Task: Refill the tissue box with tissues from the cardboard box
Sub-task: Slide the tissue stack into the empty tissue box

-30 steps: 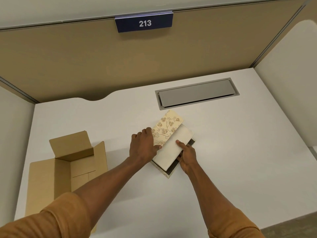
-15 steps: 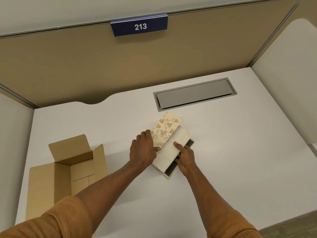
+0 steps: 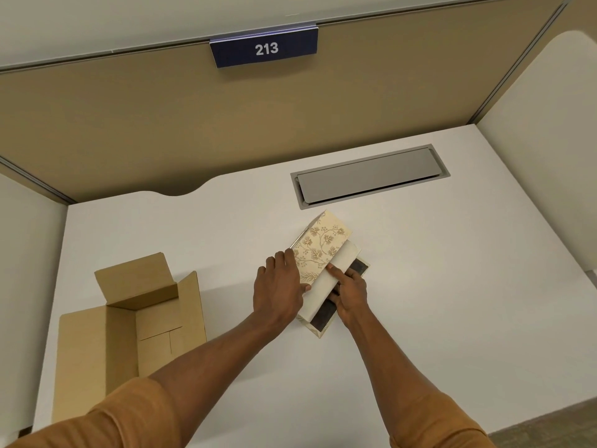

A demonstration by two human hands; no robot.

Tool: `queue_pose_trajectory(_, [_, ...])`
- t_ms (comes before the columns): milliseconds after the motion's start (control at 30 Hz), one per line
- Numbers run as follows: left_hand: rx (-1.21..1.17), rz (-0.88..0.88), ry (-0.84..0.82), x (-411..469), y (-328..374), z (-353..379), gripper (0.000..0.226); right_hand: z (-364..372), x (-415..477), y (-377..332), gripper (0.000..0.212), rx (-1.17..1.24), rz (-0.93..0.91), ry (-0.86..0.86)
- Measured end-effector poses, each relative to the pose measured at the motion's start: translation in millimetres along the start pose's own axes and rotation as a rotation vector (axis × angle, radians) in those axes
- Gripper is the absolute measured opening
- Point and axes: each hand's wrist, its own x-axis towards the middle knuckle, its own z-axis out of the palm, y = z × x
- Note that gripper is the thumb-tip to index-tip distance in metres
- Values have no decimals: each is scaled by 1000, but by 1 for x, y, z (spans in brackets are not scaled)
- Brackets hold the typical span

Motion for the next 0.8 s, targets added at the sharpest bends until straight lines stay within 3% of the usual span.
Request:
queue_pose_trajectory(233, [51,46,-16,-10,8,6,88,3,4,7,51,-52,-42,99])
queue_pose_trajectory(533, [54,103,-29,-27,16,13,93,-10,5,8,43,-336,-168,140])
queue_pose_trajectory(800, [52,155,-56,-46,29,20,94,-44,-2,12,40,-349,-252,-50])
